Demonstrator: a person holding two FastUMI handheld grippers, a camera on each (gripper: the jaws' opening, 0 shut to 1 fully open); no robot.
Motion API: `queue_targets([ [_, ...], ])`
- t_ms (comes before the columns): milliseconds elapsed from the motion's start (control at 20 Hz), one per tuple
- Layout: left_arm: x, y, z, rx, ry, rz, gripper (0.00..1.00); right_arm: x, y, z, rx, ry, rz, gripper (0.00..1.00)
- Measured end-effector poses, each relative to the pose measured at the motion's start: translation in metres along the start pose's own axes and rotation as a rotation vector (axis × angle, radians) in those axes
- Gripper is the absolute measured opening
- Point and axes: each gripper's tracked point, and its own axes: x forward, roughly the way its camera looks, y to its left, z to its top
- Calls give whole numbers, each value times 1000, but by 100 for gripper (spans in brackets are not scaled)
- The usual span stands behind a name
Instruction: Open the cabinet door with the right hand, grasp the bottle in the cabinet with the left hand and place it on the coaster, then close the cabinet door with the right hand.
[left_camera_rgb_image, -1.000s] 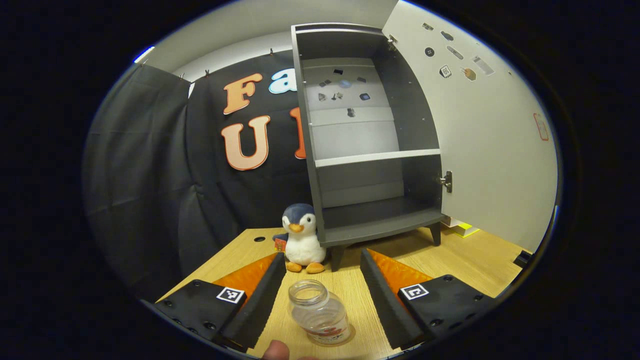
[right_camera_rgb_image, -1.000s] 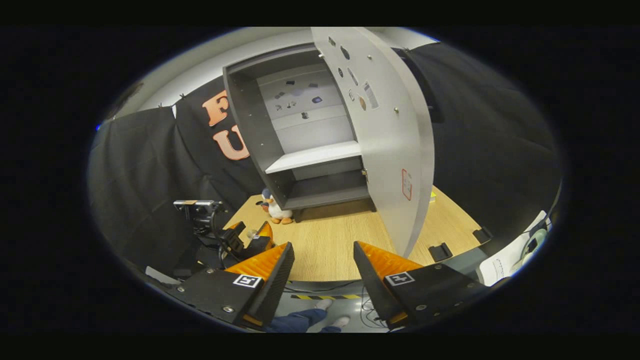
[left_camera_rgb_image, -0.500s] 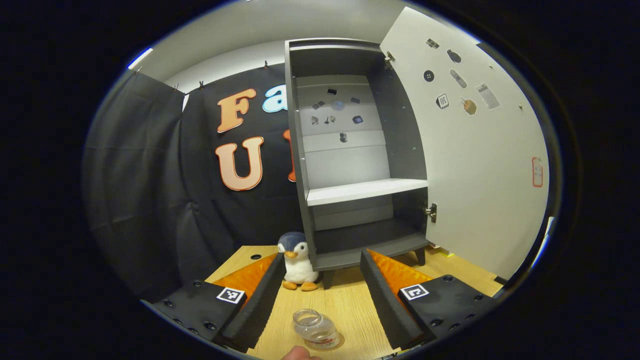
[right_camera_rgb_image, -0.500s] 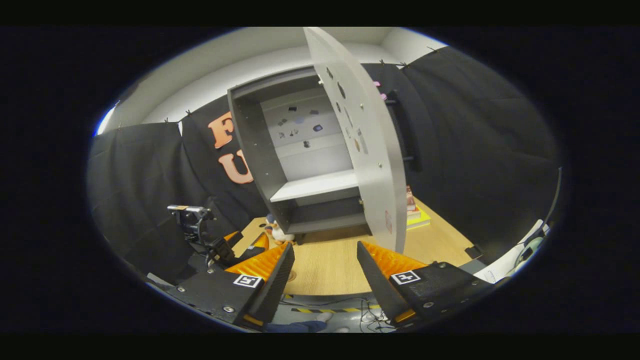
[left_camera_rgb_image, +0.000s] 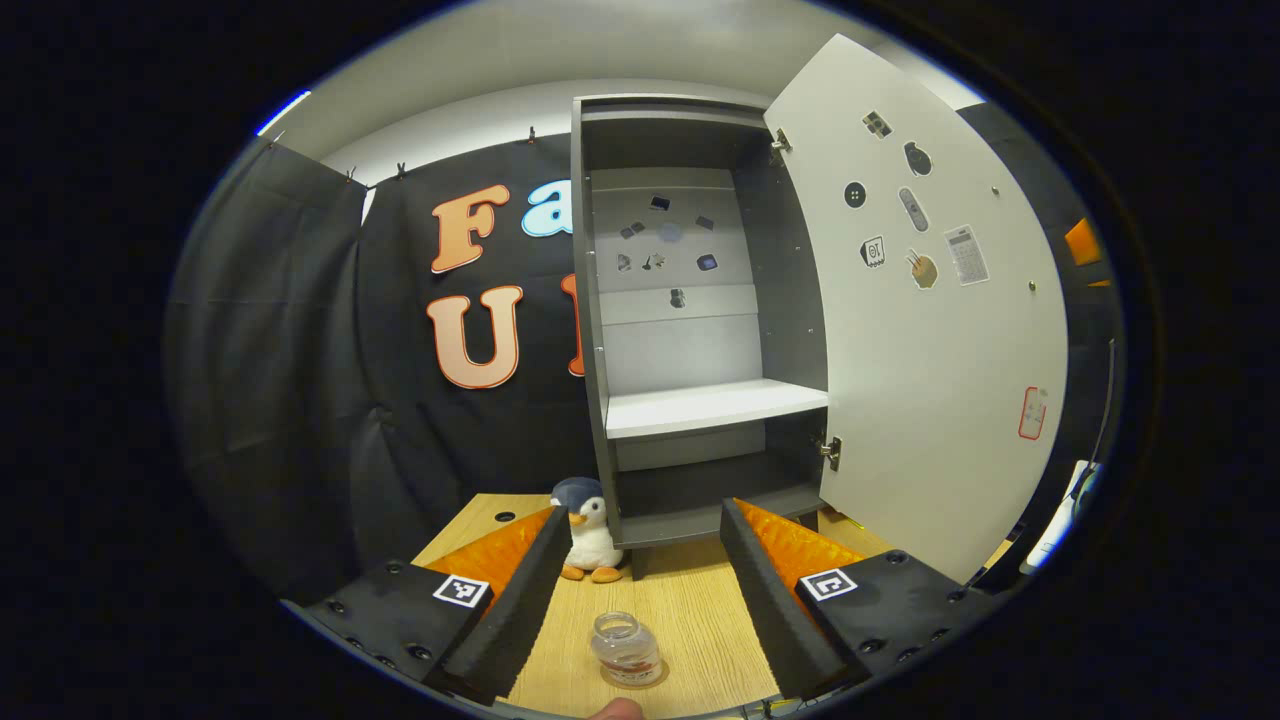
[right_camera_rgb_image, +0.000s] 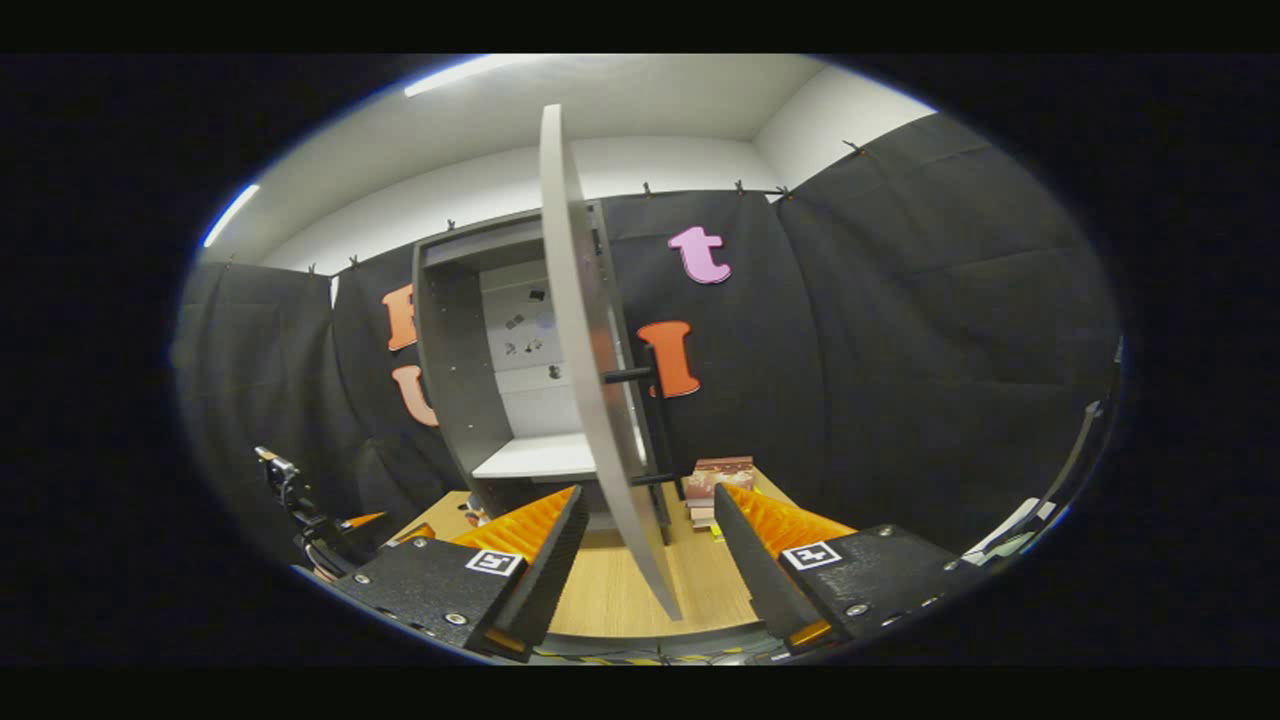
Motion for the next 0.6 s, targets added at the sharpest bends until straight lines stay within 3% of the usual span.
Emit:
queue_targets([
  [200, -8, 9, 9, 5, 5, 17, 97, 22, -25, -7, -15, 24, 5, 80],
  [600, -17, 32, 17, 26, 10, 63, 99, 41, -7, -19, -63, 5, 55, 80],
])
